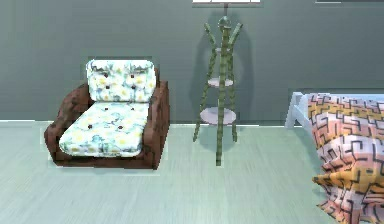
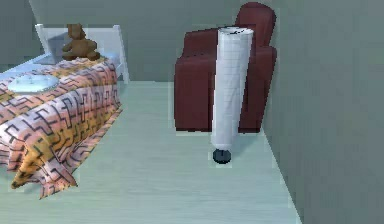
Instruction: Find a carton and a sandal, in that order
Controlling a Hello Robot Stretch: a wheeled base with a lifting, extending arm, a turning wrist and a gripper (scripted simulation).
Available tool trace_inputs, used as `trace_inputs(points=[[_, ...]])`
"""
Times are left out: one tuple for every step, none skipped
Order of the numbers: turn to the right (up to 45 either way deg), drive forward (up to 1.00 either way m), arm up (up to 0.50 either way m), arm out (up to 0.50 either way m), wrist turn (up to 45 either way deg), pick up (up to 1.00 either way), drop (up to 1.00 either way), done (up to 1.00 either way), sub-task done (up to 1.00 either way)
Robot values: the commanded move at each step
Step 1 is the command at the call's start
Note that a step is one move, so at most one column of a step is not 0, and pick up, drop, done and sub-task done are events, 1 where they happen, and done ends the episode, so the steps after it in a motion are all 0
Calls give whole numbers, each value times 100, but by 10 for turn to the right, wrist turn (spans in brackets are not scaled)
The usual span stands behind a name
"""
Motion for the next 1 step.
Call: trace_inputs(points=[[150, 0, 0, 0, 0, 0, 0, 0, 0]])
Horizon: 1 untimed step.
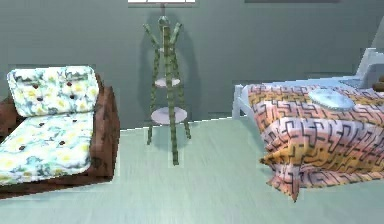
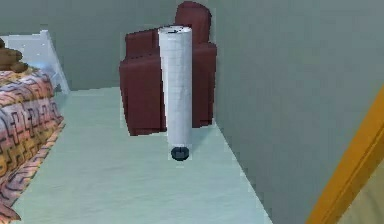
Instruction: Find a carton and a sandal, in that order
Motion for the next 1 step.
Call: trace_inputs(points=[[0, 15, 0, 0, 0, 0, 0, 0, 0]])
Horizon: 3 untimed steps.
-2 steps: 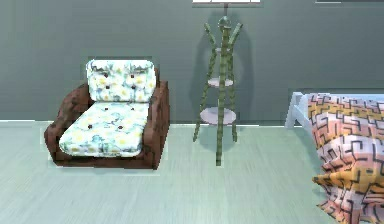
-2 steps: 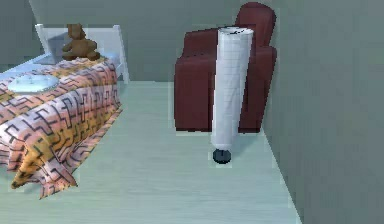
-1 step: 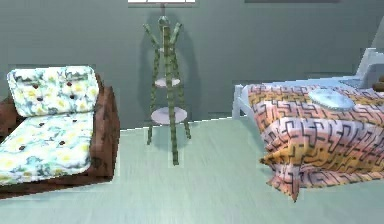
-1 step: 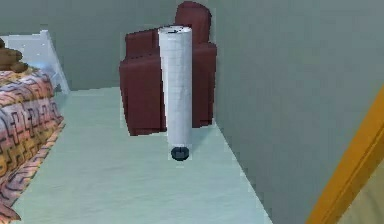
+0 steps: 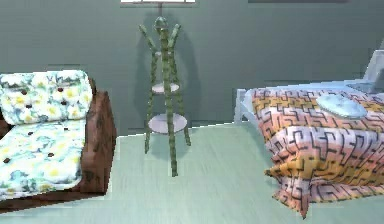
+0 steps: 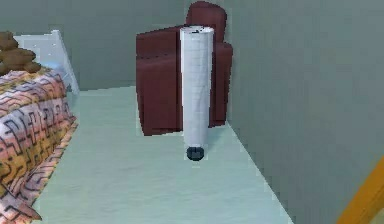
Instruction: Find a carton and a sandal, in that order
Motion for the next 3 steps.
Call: trace_inputs(points=[[-420, 0, 0, 0, 0, 0, 0, 0, 0], [0, 45, 0, 0, 0, 0, 0, 0, 0], [-450, 0, 0, 0, 0, 0, 0, 0, 0]])
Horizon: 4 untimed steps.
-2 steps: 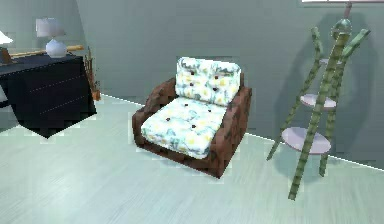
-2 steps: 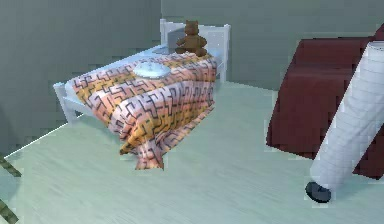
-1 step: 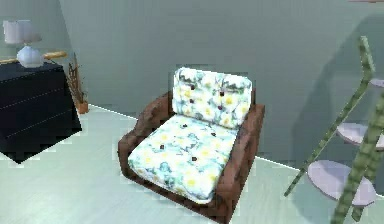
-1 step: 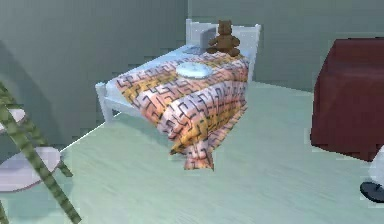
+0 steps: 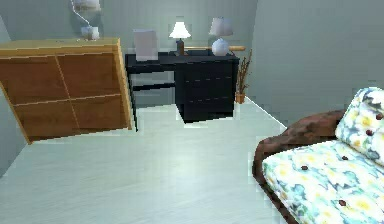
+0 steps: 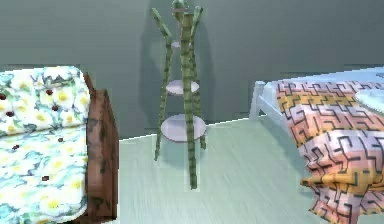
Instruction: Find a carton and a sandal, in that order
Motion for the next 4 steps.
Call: trace_inputs(points=[[-150, 0, 0, 0, 0, 0, 0, 0, 0], [0, 65, 0, 0, 0, 0, 0, 0, 0], [-120, 0, 0, 0, 0, 0, 0, 0, 0], [0, 100, 0, 0, 0, 0, 0, 0, 0]])
